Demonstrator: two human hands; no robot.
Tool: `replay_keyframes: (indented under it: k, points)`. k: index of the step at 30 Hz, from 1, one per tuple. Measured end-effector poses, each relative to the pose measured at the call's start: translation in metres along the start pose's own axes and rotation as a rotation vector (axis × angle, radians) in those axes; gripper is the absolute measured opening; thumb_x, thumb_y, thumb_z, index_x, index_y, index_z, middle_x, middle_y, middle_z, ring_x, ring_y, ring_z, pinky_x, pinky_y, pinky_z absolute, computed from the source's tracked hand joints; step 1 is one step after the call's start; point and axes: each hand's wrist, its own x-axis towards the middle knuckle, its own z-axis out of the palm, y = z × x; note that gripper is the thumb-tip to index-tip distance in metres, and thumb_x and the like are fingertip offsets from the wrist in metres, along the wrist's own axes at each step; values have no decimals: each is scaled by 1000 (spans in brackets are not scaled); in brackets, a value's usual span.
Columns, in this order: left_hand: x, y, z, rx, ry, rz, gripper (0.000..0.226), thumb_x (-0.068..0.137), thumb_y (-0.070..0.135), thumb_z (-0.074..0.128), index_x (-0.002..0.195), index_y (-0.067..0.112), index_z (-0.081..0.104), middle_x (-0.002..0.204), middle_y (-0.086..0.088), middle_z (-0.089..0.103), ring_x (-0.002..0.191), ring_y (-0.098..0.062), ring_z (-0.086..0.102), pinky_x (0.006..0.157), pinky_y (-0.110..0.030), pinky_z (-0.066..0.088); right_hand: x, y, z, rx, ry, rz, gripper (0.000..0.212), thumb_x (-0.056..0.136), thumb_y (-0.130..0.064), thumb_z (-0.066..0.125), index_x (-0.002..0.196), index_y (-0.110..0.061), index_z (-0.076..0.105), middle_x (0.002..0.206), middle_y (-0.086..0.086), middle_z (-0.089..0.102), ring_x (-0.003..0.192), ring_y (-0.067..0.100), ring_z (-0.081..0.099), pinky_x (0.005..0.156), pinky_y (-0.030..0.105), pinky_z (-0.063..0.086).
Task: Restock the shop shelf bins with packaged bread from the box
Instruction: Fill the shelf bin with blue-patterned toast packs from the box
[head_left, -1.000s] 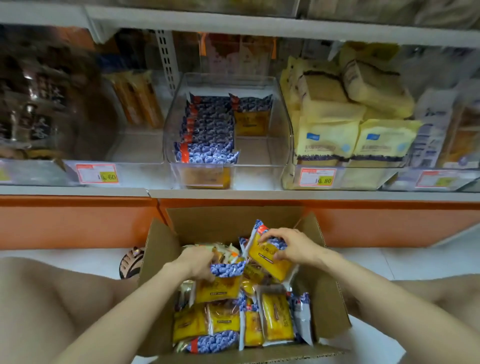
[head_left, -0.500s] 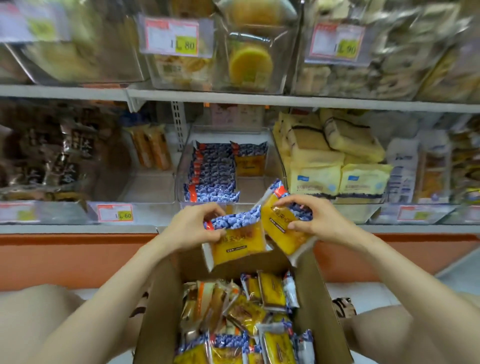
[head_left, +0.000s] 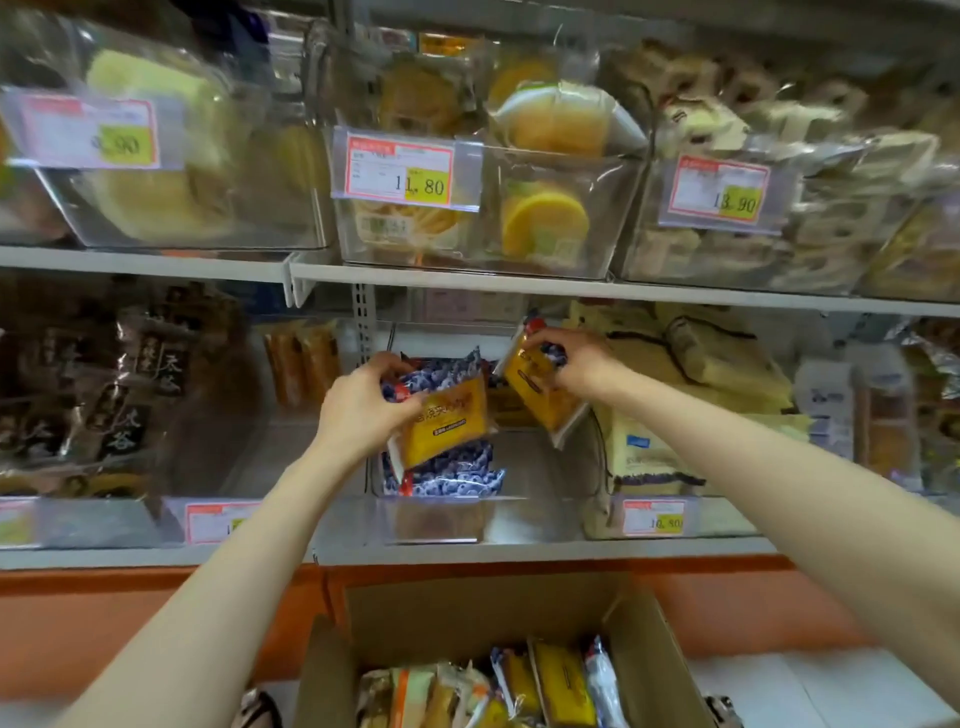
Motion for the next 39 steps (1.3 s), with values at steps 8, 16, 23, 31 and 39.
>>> replay_keyframes:
  k: [8, 16, 23, 31, 39]
  points:
    - [20, -21, -1, -18, -4, -48, 37, 79, 29, 71, 113, 19, 59, 101, -3, 66, 87, -24, 64, 71, -30, 51, 63, 21, 33, -357, -393, -71, 47, 83, -5, 58, 112, -42, 56, 135, -1, 51, 97, 20, 59, 75, 35, 54]
    - [24, -19, 8, 16, -65, -41, 30, 79, 26, 71, 106, 23, 58, 93, 2, 61, 85, -21, 64, 72, -31, 52, 81, 29, 57, -380, -440, -268, 50, 80, 12, 48, 114, -24, 57, 131, 4, 52, 117, 25, 49, 83, 31, 41]
    - [29, -21, 10, 5, -91, -52, 32, 80, 25, 70, 109, 21, 57, 103, -4, 66, 86, -22, 66, 77, -37, 56, 84, 34, 65, -624, -308, -434, 42, 83, 5, 48, 110, -25, 60, 115, 5, 58, 108, 25, 43, 82, 34, 31]
    - [23, -20, 10, -8, -73, -35, 31, 80, 22, 70, 109, 19, 58, 91, 2, 60, 76, -17, 61, 71, -27, 52, 66, 6, 50, -453, -337, -110, 34, 88, -3, 46, 108, -25, 64, 120, 2, 56, 98, 20, 55, 67, 25, 39]
    - [20, -21, 7, -19, -42, 11, 32, 79, 26, 73, 106, 17, 59, 88, 3, 61, 74, -15, 60, 68, -24, 49, 59, 22, 88, -372, -638, 54, 62, 83, 2, 51, 141, -16, 37, 138, 10, 46, 118, 26, 48, 84, 30, 42]
